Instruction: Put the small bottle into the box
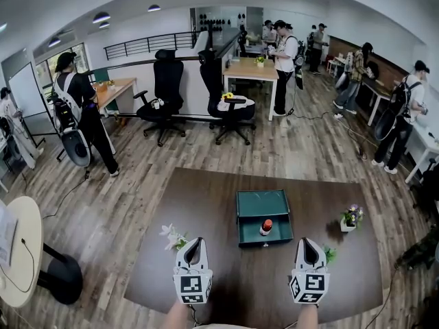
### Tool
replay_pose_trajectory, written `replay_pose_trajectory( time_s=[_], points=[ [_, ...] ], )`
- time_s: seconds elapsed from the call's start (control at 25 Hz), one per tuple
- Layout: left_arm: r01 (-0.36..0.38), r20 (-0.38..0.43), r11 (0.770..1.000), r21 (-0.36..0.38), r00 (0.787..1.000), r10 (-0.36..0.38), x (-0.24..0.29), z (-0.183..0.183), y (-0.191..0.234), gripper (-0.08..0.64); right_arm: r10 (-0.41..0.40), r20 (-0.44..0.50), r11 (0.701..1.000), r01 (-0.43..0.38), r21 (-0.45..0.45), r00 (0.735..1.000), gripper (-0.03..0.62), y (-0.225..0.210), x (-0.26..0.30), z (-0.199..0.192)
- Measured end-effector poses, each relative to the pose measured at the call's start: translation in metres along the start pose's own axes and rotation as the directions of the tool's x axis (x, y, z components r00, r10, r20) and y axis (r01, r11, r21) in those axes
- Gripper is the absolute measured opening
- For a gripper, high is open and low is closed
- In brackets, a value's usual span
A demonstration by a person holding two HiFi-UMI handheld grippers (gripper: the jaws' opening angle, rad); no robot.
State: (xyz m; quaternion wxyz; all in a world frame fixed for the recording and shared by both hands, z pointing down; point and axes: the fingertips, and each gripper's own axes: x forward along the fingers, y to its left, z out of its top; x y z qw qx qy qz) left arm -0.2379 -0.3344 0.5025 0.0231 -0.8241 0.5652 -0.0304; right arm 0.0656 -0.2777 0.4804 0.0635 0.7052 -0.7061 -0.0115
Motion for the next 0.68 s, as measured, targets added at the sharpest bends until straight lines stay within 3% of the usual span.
replay_pose_trajectory(
  time_s=[0.68],
  points=[
    [0.003,-0.010,1.000,0.002,1.000,-0.003,-0.0006,-0.0057,0.0053,0.002,0.005,-0.010,0.999,-0.005,-0.032,1.000,0.002,0.0082,0.0043,0.0026]
  ],
)
